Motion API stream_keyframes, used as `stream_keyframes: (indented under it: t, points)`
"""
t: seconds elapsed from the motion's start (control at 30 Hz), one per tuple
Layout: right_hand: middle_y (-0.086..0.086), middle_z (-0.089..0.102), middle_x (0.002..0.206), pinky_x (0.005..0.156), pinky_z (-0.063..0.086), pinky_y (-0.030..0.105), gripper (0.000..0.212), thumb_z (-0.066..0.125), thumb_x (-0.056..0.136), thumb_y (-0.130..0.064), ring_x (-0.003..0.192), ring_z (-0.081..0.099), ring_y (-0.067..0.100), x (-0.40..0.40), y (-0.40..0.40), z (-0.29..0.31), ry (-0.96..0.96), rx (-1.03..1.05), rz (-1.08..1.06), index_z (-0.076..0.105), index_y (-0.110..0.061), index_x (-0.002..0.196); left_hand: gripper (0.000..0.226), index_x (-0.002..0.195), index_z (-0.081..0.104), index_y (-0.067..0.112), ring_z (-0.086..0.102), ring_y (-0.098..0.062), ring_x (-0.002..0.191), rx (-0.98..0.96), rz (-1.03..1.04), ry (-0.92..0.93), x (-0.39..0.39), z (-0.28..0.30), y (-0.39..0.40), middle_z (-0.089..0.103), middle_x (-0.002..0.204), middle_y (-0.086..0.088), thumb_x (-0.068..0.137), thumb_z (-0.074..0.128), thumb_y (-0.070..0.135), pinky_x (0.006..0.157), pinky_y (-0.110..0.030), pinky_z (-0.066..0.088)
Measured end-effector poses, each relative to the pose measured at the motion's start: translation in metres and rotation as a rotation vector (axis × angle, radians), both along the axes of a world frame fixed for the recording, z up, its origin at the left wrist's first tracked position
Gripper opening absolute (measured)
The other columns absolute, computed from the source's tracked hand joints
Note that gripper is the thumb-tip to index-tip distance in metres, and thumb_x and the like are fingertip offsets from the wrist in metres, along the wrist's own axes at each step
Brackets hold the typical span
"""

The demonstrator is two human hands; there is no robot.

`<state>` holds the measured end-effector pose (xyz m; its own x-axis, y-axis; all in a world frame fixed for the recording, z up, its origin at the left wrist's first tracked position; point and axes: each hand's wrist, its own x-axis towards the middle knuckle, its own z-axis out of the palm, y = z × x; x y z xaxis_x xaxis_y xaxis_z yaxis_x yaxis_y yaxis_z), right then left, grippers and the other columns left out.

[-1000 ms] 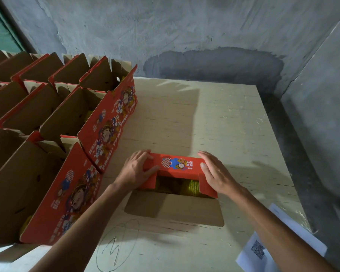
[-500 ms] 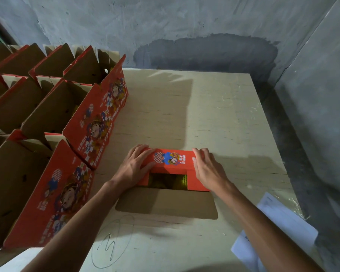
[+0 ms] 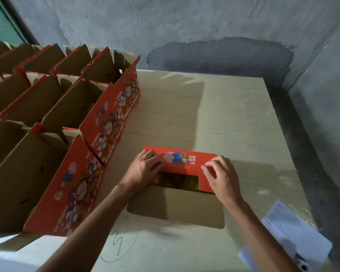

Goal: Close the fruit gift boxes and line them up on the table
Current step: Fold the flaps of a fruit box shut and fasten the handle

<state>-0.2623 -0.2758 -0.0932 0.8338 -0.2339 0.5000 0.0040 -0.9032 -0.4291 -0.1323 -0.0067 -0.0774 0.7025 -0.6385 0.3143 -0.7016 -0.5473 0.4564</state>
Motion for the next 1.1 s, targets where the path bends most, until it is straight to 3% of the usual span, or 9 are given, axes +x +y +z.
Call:
stream_keyframes:
  t: [0.1, 0.3, 0.43, 0.5, 0.6, 0.73, 0.8, 0.9, 1.1]
  points:
    - [-0.003, 0.063, 0.104, 0.084, 0.053, 0.037, 0.009, 0.077, 0.091, -0.02, 0.098, 0.062, 0.022, -0.008, -0.002, 0.004, 0.05, 0.006, 0.087, 0.072, -0.014, 0.095, 0.007, 0.099, 0.072, 0.012, 0.06, -0.025, 0.09, -0.039, -0.064, 0.001, -0.007, 0.005, 0.011, 0.068, 0.1, -0.001, 0.093, 0.074, 0.015, 0.081, -0.041, 0.052]
    - [-0.004, 0.069, 0.124, 0.083, 0.059, 0.035, 0.008, 0.08, 0.088, -0.014, 0.109, 0.067, 0.017, -0.03, -0.006, 0.013, 0.169, 0.008, 0.154, 0.08, -0.017, 0.095, 0.02, 0.114, 0.076, 0.009, 0.065, -0.02, 0.12, 0.017, -0.108, 0.093, -0.013, 0.011, 0.044, 0.07, 0.131, -0.003, 0.097, 0.066, 0.007, 0.099, -0.042, 0.055]
    - [-0.014, 0.053, 0.149, 0.104, 0.047, 0.024, 0.022, 0.072, 0.096, -0.027, 0.14, 0.046, 0.0, -0.042, -0.016, 0.02, 0.31, 0.096, 0.265, 0.077, -0.022, 0.116, 0.06, 0.142, 0.061, 0.014, 0.044, -0.018, 0.145, 0.174, -0.199, 0.211, -0.013, 0.021, 0.057, 0.049, 0.153, 0.0, 0.09, 0.048, -0.014, 0.119, -0.044, 0.04]
    - [-0.014, 0.048, 0.154, 0.112, 0.038, 0.022, 0.024, 0.068, 0.098, -0.027, 0.146, 0.036, -0.003, -0.046, -0.017, 0.022, 0.338, 0.183, 0.302, 0.075, -0.021, 0.121, 0.063, 0.153, 0.047, 0.024, 0.031, -0.011, 0.151, 0.259, -0.238, 0.218, -0.007, 0.023, 0.064, 0.036, 0.161, 0.008, 0.096, 0.042, -0.002, 0.122, -0.042, 0.034]
    - [-0.004, 0.051, 0.153, 0.119, 0.035, 0.028, 0.025, 0.058, 0.101, -0.004, 0.148, 0.037, 0.005, -0.048, -0.016, 0.019, 0.314, 0.251, 0.32, 0.076, -0.011, 0.118, 0.064, 0.162, 0.024, 0.03, 0.016, -0.005, 0.155, 0.338, -0.332, 0.184, -0.003, 0.017, 0.072, 0.018, 0.169, 0.012, 0.104, 0.051, 0.03, 0.124, -0.041, 0.032]
    - [-0.002, 0.047, 0.156, 0.125, 0.027, 0.031, 0.061, 0.037, 0.088, 0.028, 0.151, 0.032, 0.007, -0.047, -0.022, 0.015, 0.366, 0.29, 0.356, 0.072, -0.008, 0.124, 0.119, 0.165, 0.006, 0.024, -0.001, -0.003, 0.157, 0.452, -0.396, 0.104, 0.0, 0.002, 0.077, 0.0, 0.172, 0.011, 0.078, 0.085, 0.041, 0.128, -0.028, 0.014]
    - [-0.005, 0.043, 0.159, 0.125, 0.025, 0.028, 0.07, 0.034, 0.083, 0.029, 0.152, 0.029, 0.006, -0.046, -0.025, 0.015, 0.401, 0.285, 0.369, 0.07, -0.011, 0.128, 0.12, 0.165, 0.007, 0.025, 0.0, -0.005, 0.157, 0.372, -0.39, 0.199, -0.002, 0.001, 0.077, 0.0, 0.171, 0.014, 0.075, 0.08, 0.055, 0.127, -0.028, 0.01]
    - [-0.01, 0.041, 0.159, 0.123, 0.024, 0.022, 0.07, 0.035, 0.084, 0.026, 0.152, 0.027, 0.003, -0.046, -0.027, 0.018, 0.437, 0.327, 0.373, 0.069, -0.015, 0.129, 0.095, 0.163, 0.019, 0.035, 0.01, -0.006, 0.157, 0.13, -0.323, 0.354, -0.013, -0.001, 0.073, 0.011, 0.17, 0.019, 0.086, 0.053, 0.078, 0.125, -0.048, 0.019]
    - [-0.014, 0.04, 0.16, 0.125, 0.023, 0.028, 0.061, 0.046, 0.089, 0.025, 0.152, 0.024, -0.001, -0.041, -0.038, 0.013, 0.564, 0.548, 0.399, 0.069, -0.015, 0.13, 0.071, 0.151, 0.042, 0.048, 0.031, 0.0, 0.149, -0.073, -0.094, 0.508, -0.024, -0.013, 0.068, 0.032, 0.161, 0.026, 0.089, 0.042, 0.083, 0.117, -0.062, 0.033]
